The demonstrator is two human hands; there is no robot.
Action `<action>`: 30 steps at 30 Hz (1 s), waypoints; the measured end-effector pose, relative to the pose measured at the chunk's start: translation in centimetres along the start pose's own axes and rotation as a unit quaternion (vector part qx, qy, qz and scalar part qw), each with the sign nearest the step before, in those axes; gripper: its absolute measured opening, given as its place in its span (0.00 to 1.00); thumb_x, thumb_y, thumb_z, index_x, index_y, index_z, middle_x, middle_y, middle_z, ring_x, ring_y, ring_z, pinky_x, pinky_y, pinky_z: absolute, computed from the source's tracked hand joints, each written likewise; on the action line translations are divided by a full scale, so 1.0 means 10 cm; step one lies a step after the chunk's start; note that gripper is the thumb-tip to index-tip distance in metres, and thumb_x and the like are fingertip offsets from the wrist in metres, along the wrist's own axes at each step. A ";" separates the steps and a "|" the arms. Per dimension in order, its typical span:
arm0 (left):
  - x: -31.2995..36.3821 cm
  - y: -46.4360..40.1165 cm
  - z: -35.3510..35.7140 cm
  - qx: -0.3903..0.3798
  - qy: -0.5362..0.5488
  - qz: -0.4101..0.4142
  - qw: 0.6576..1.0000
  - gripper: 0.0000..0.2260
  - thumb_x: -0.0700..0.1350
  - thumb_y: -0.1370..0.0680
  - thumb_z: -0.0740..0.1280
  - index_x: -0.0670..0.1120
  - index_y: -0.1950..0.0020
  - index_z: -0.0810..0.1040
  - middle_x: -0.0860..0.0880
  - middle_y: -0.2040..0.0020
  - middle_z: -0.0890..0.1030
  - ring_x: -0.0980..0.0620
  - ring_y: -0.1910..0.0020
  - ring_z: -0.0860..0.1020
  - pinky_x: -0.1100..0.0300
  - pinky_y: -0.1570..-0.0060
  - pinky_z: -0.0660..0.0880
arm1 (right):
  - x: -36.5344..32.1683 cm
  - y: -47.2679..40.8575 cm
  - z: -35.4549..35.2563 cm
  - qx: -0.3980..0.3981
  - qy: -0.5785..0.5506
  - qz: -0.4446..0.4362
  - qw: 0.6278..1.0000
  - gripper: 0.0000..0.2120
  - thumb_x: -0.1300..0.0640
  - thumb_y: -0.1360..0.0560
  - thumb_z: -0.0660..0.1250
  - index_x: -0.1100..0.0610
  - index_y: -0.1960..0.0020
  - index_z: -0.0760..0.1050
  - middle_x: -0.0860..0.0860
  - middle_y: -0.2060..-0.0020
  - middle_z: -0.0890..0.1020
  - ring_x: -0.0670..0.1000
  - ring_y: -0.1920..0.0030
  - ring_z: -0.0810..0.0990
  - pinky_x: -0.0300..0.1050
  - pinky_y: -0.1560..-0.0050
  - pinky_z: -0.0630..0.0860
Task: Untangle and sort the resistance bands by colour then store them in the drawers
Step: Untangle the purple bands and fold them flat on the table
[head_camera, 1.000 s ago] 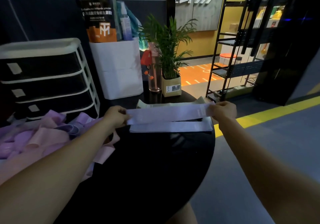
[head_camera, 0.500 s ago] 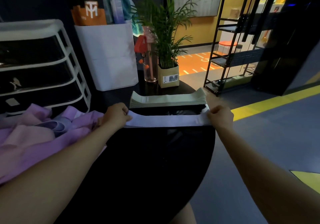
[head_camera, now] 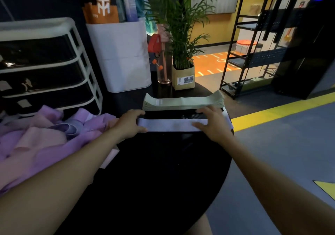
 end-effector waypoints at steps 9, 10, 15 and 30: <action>-0.10 0.04 0.13 -0.035 -0.032 -0.010 0.999 0.31 0.38 0.28 0.71 0.46 0.27 0.64 0.46 0.27 0.65 0.48 0.31 0.68 0.55 0.31 0.65 | -0.34 -0.09 0.63 -0.176 0.036 -0.060 0.982 0.29 0.44 0.27 0.67 0.50 0.29 0.66 0.50 0.32 0.69 0.56 0.33 0.66 0.53 0.33 0.64; -0.10 0.04 0.12 -0.035 -0.042 -0.008 0.998 0.30 0.38 0.27 0.70 0.45 0.27 0.64 0.46 0.28 0.65 0.47 0.31 0.68 0.56 0.31 0.64 | -0.35 -0.10 0.64 -0.173 0.034 -0.064 0.982 0.27 0.45 0.27 0.68 0.50 0.30 0.67 0.50 0.33 0.70 0.56 0.34 0.67 0.53 0.34 0.65; -0.03 0.02 0.09 -0.033 -0.084 0.006 0.996 0.26 0.38 0.26 0.68 0.45 0.29 0.66 0.45 0.31 0.68 0.47 0.35 0.70 0.64 0.41 0.64 | -0.37 -0.12 0.64 -0.169 0.026 -0.068 0.983 0.23 0.47 0.26 0.68 0.50 0.33 0.70 0.50 0.35 0.71 0.56 0.36 0.67 0.54 0.36 0.66; 0.24 0.32 -0.76 0.093 -0.057 0.088 0.990 0.15 0.36 0.25 0.67 0.45 0.40 0.77 0.45 0.39 0.74 0.48 0.39 0.74 0.65 0.43 0.65 | -1.37 -0.31 0.60 -0.113 -0.004 -0.143 0.983 0.14 0.55 0.25 0.68 0.60 0.43 0.78 0.57 0.48 0.79 0.58 0.47 0.77 0.41 0.54 0.67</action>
Point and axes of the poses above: each hand's wrist, its own y-axis away from the middle knuckle, its own z-axis out of the palm, x = y × z, the point moved 10 cm from there along -y, towards the middle knuckle
